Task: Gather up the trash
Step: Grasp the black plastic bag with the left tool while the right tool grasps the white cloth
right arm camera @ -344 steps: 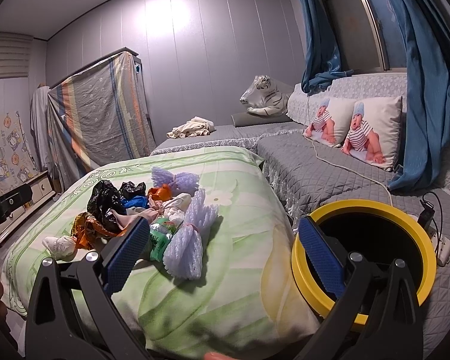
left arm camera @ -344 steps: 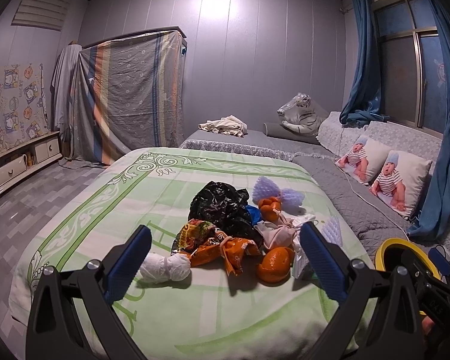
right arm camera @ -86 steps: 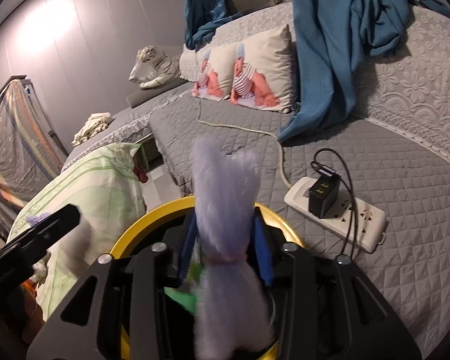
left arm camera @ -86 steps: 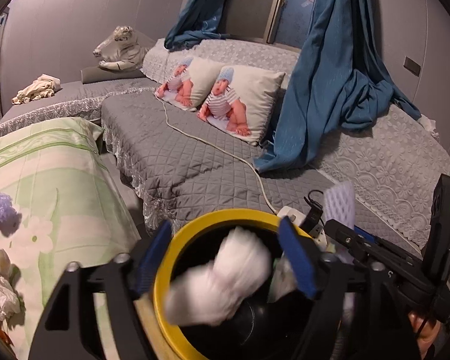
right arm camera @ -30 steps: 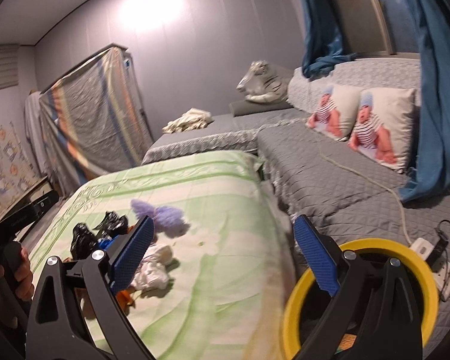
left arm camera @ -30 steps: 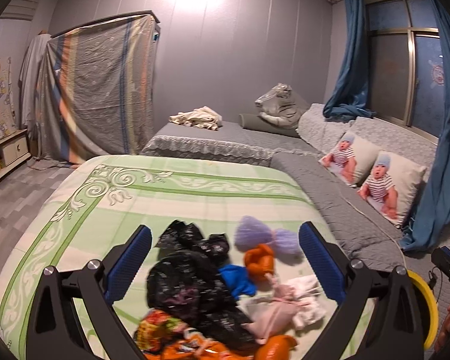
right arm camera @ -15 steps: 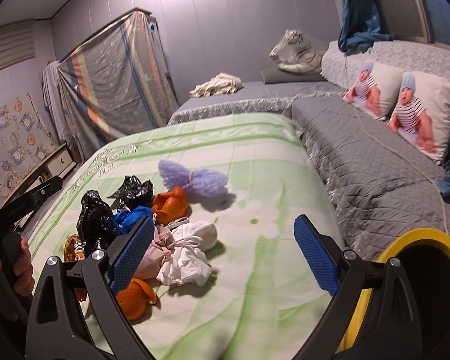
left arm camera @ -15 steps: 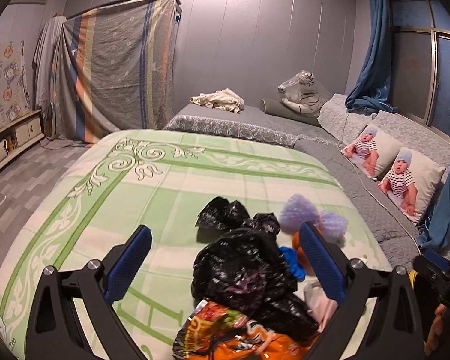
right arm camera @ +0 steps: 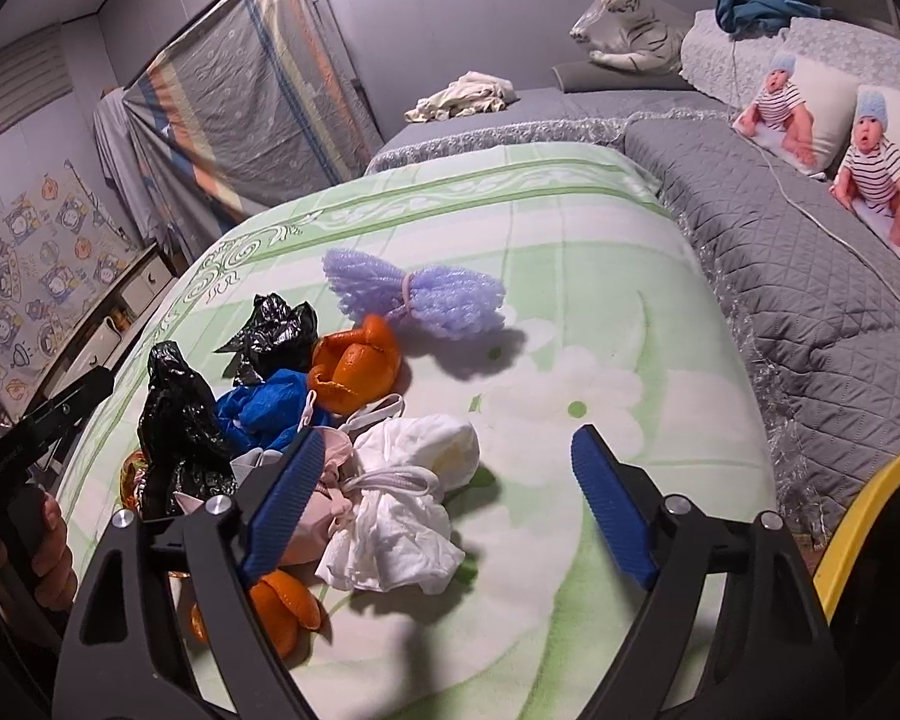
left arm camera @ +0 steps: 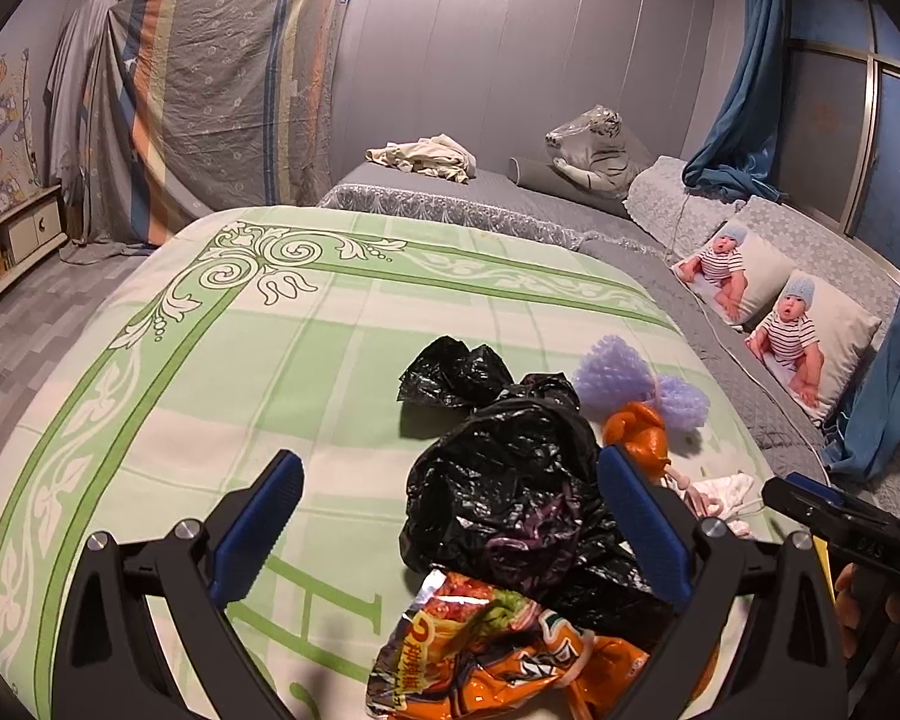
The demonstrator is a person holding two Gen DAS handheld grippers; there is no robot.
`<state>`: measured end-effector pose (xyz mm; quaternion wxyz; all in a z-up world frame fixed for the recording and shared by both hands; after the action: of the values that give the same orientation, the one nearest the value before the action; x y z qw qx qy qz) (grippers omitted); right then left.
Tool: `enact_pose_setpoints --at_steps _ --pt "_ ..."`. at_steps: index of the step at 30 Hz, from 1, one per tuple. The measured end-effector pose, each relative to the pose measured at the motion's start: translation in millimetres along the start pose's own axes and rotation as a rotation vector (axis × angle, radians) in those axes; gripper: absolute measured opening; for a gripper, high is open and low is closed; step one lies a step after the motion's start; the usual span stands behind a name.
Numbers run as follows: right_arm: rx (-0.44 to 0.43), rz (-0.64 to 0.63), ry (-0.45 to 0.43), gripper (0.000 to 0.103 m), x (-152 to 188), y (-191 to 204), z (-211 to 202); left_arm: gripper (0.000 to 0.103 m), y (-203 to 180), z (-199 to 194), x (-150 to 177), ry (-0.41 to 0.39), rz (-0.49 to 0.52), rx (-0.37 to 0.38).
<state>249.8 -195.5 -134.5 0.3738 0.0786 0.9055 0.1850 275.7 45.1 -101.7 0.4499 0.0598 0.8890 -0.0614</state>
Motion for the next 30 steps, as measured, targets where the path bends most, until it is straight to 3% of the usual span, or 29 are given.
enact_pose_setpoints --at_steps 20,26,30 --pt "-0.054 0.015 0.145 0.062 7.2 5.3 38.4 0.094 -22.3 47.9 1.4 0.11 0.081 0.065" --pt "-0.066 0.002 0.174 0.052 10.9 11.7 45.4 0.077 -24.4 59.6 12.1 0.168 0.087 0.086" --pt "-0.066 -0.009 0.176 0.047 12.1 13.2 46.4 0.055 -26.0 66.6 20.0 0.209 0.085 0.099"
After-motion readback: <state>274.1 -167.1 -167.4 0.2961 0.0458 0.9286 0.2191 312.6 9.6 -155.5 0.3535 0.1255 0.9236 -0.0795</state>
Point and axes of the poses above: each gripper's, at about its wrist camera, not at the fingertips, and z roughly the way its jaws point, y to its left, x to its underside, the point moved 9 cm from there along z, roughly the way its jaws point, and after that the axes turned 9 degrees about z, right-handed, at the moved point
